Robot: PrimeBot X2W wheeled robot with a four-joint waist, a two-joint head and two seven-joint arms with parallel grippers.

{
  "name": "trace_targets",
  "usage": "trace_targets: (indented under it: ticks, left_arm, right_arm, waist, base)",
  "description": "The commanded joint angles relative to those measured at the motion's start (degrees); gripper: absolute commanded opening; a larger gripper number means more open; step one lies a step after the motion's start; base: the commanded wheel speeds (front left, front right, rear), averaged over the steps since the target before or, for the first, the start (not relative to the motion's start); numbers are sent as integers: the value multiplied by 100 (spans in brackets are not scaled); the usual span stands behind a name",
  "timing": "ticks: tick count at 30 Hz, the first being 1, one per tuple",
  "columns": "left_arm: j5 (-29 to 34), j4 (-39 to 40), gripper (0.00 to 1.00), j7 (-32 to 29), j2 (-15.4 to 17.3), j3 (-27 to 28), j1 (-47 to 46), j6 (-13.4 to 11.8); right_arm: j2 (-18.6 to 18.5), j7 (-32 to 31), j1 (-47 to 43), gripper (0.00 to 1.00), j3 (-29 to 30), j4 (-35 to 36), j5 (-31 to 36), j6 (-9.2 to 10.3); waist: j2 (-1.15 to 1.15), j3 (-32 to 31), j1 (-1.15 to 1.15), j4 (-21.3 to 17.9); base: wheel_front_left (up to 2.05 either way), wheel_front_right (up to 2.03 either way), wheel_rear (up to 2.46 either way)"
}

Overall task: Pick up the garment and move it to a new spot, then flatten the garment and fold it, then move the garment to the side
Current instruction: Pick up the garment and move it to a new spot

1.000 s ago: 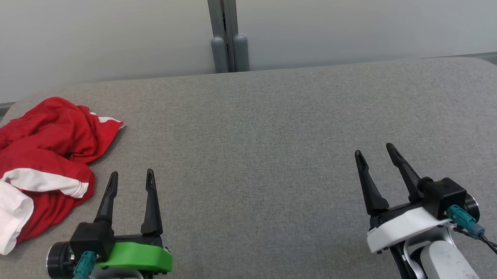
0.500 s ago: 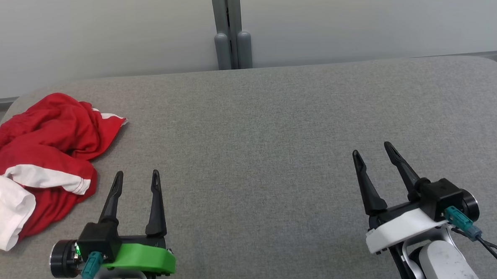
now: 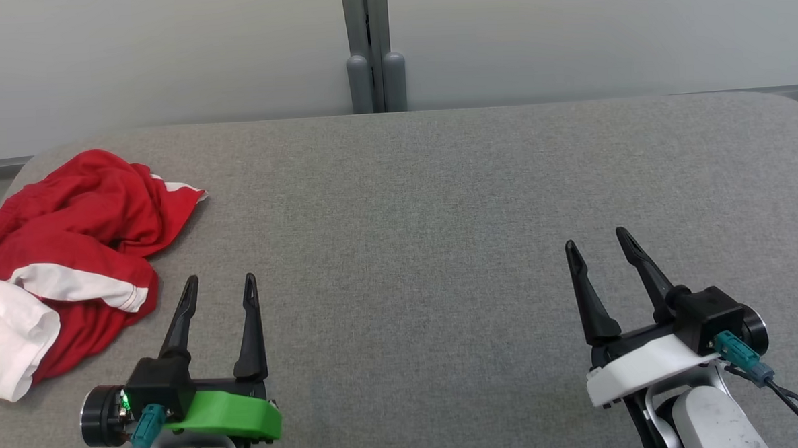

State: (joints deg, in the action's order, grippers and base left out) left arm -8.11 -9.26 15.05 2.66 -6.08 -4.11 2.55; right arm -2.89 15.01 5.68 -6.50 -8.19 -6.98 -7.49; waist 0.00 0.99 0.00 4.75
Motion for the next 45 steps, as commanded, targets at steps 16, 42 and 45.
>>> trace_targets:
  ticks: [16, 42, 45]
  left_arm:
    - [-281, -195, 100, 19, 38, 184, -111, -199]
    - [-749, -157, 100, 13, 35, 724, 197, -412]
    - [-776, -191, 100, 13, 34, 701, 169, -389]
  right_arm:
    - [-6, 21, -35, 100, -309, 209, -447, 0]
    - [-219, 21, 298, 100, -955, 158, -759, 0]
    - [-239, 21, 287, 100, -975, 171, -780, 0]
  waist:
    - [0, 128, 0, 1019]
    - [0, 335, 0, 2572]
    - [0, 330, 0, 2568]
  base:
    - [0, 0, 0]
    - [0, 0, 0]
    - [0, 0, 0]
